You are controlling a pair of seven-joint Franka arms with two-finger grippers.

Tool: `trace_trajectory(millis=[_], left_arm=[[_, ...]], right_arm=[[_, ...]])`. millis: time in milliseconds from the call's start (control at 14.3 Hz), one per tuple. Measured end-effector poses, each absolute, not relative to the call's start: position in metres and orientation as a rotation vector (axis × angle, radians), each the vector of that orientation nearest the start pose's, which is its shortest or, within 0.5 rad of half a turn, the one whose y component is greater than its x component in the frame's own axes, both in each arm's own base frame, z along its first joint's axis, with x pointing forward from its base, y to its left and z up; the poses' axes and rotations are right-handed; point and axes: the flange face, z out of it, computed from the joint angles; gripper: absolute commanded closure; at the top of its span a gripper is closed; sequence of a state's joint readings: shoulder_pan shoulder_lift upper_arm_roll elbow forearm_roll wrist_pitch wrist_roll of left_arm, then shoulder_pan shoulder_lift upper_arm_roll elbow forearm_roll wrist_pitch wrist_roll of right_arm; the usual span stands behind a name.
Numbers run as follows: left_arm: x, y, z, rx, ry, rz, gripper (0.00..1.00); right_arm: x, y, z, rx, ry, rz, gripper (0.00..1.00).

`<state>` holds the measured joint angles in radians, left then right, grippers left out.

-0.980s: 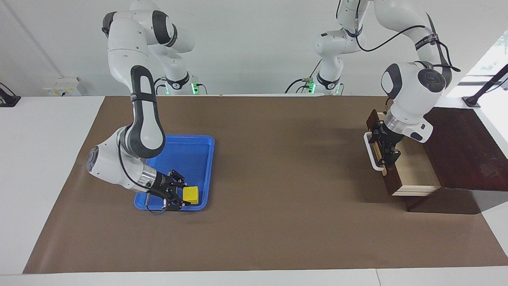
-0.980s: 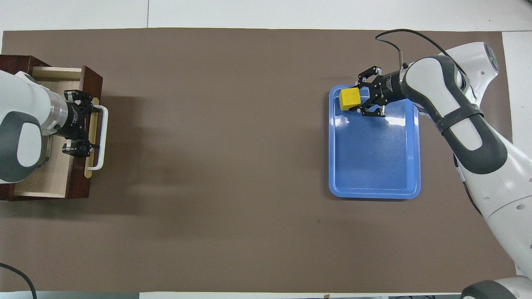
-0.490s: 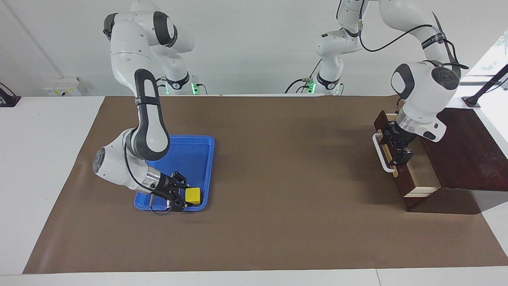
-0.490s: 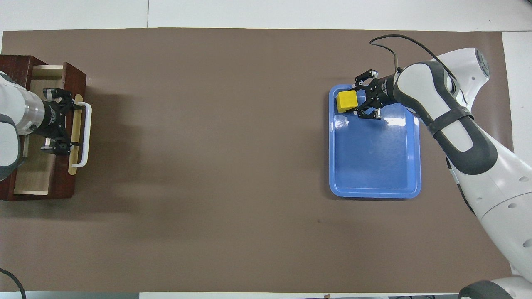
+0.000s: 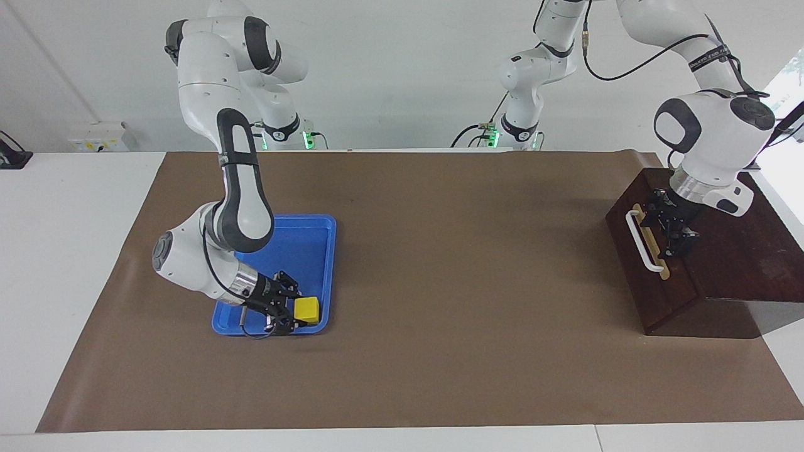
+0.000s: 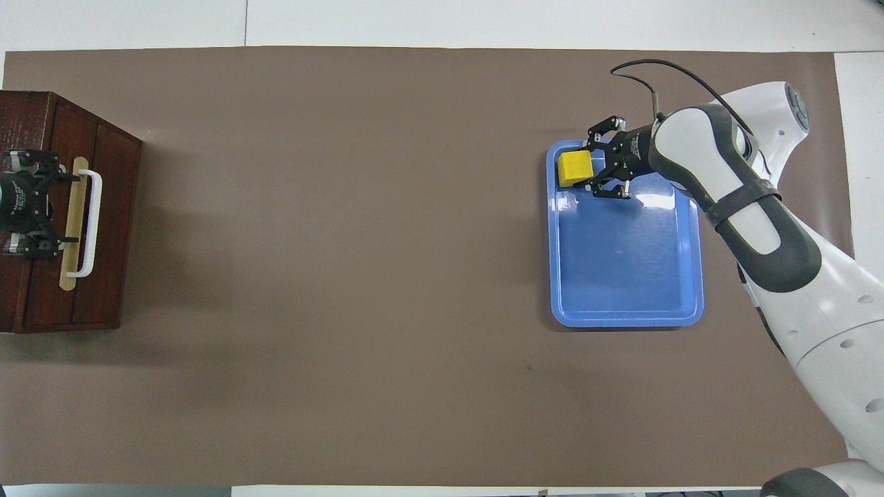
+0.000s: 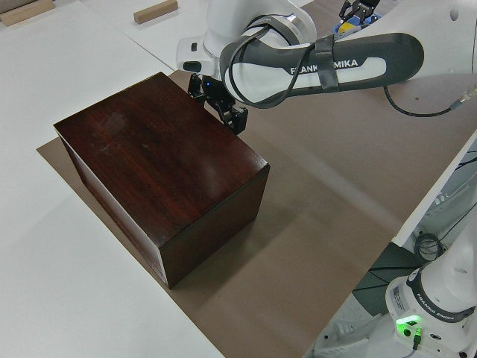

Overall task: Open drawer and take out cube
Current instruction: 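Lower the cube into the tray and open the right gripper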

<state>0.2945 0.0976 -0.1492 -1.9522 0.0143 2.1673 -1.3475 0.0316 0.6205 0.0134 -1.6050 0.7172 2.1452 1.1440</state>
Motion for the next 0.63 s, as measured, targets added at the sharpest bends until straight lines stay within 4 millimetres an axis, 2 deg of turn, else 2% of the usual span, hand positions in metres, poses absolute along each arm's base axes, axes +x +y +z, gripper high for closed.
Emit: trace_trajectory(millis=[350, 490, 630], left_arm=[[0.586, 0.079, 0.440, -2.377, -2.152, -0.149, 0.00], [0.586, 0.064, 0.439, -2.401, -2.119, -0.133, 0.00], [0.586, 0.041, 0.445, -2.436, -2.065, -0.109, 0.00]], right_arm=[[0.685, 0.081, 0.262, -1.939, 1.815, 0.523, 0.00], [0.685, 0.082, 0.263, -1.941, 1.812, 0.520, 0.00], [0.686, 0.082, 0.266, -1.939, 1.811, 0.515, 0.00]])
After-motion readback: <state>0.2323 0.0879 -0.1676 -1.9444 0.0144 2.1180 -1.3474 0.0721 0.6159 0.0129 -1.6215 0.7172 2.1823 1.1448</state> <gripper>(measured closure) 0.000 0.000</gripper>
